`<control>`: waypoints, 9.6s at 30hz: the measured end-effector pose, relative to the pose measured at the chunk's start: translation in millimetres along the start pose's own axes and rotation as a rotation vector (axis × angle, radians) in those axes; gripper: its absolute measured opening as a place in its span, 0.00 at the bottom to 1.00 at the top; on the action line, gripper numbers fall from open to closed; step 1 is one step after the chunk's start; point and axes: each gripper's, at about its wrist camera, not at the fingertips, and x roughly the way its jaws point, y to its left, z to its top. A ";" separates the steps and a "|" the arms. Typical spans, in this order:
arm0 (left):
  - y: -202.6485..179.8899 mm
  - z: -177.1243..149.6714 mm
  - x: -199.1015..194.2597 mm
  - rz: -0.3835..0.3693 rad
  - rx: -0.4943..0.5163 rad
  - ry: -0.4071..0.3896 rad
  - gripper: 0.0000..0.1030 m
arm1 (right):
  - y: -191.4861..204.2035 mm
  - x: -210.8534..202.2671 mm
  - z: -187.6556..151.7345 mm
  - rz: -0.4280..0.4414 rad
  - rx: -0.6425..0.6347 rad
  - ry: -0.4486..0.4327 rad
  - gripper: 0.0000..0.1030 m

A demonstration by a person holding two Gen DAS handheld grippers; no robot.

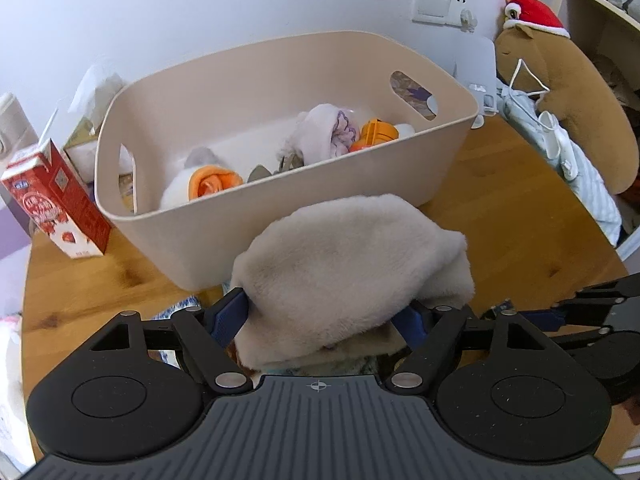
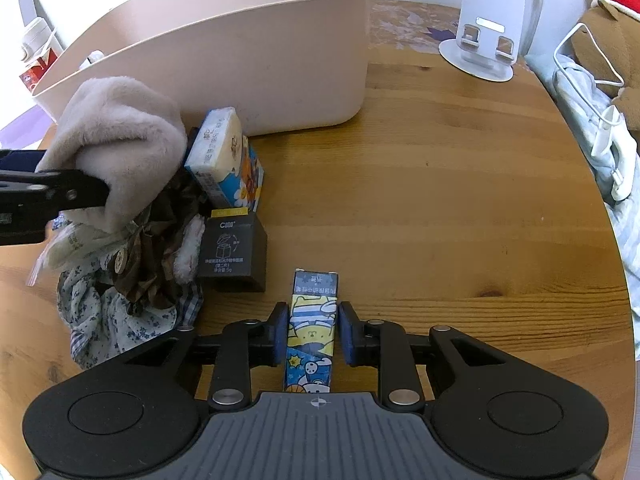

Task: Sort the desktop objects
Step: 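Grasp the pink plush with the left tool while the right tool lifts the juice box, then carry the plush and juice box into the bin and open both tools, then move both tools back to the pile, left tool toward the blue-white tissue pack, then grasp the tissue pack with the left tool while the right tool grasps a small white pack, then carry both packs into the bin and open both tools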

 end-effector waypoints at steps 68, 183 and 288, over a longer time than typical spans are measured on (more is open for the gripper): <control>71.4 45.6 -124.6 0.060 -0.158 -0.270 0.05 | -21.3 -124.2 99.3 0.160 0.035 -0.375 0.20; 118.4 -28.5 32.1 0.192 -0.624 0.251 0.77 | 32.5 17.4 89.8 -0.012 -0.115 -0.040 1.00; 55.3 102.9 -4.6 0.146 -0.283 -0.020 0.45 | -9.9 -69.2 167.6 0.137 -0.052 -0.369 0.17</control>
